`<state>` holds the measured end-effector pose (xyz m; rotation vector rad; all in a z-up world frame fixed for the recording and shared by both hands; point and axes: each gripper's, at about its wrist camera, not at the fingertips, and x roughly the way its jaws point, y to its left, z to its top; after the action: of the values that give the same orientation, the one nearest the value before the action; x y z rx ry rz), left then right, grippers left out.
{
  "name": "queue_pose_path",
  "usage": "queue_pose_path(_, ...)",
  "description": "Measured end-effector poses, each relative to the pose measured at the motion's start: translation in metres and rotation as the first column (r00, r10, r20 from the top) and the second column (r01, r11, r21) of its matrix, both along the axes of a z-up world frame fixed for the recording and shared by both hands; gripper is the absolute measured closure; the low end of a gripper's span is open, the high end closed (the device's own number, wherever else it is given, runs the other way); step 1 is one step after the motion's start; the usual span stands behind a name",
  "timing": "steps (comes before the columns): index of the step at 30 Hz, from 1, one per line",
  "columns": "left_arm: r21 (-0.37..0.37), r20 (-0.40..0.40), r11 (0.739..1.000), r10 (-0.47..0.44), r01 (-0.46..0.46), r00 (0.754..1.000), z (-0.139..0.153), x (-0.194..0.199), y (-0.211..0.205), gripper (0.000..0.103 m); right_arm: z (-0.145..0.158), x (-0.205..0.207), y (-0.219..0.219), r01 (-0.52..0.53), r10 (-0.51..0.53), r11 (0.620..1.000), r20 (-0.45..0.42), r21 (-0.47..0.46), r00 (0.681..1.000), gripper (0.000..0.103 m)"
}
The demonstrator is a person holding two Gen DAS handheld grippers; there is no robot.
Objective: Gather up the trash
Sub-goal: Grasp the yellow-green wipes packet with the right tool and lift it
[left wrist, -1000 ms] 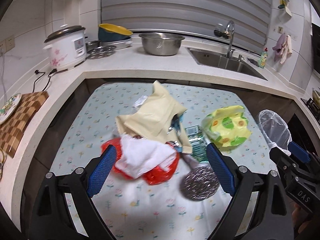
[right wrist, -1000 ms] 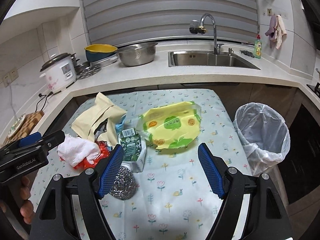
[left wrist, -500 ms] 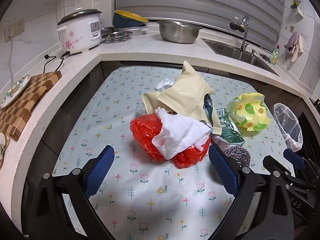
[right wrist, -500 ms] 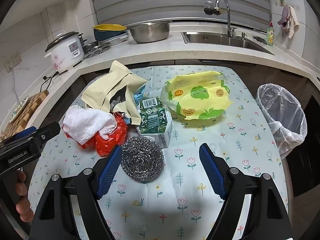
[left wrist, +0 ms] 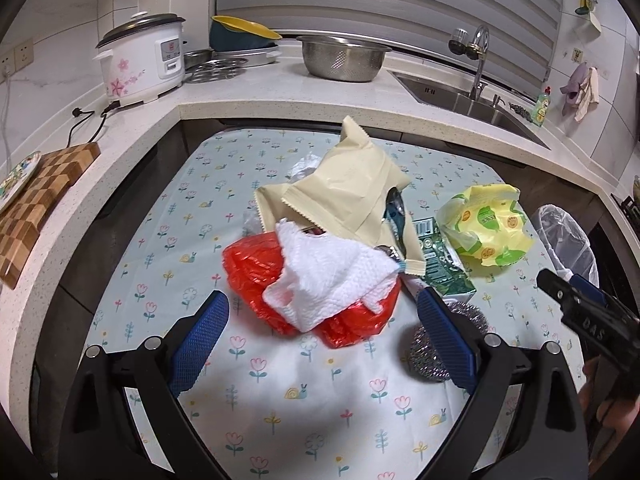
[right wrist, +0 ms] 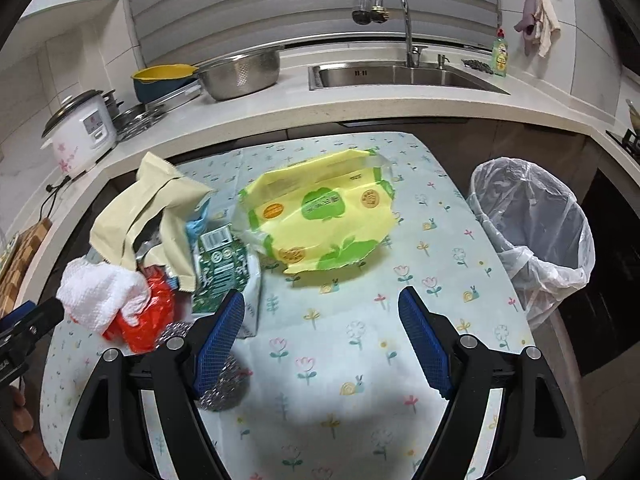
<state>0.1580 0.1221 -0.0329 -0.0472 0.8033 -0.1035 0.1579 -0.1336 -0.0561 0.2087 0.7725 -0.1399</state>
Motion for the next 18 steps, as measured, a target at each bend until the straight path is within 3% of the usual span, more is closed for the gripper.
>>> queue_pose_path(8,-0.002,-0.010,1.000,-0.014,0.014,1.000,-0.007,0.020,-0.014,0.012,-0.024,0.047,-0.051,0.065,-0.061,0.988,-0.031,0.138,0.998,0.027)
queue_pose_path(15,-0.001,-0.017,1.000,-0.007,0.007,1.000,-0.015,0.034,-0.016,0.012,-0.046,0.083,-0.061,0.056,-0.045,0.976,-0.056,0.212,0.997,0.028)
queue_pose_path(18,-0.001,-0.016,1.000,-0.004,0.004,1.000,-0.016,0.039,-0.016,0.012,-0.053,0.092,-0.059,0.034,-0.021,0.973,-0.062,0.227,0.998,0.045)
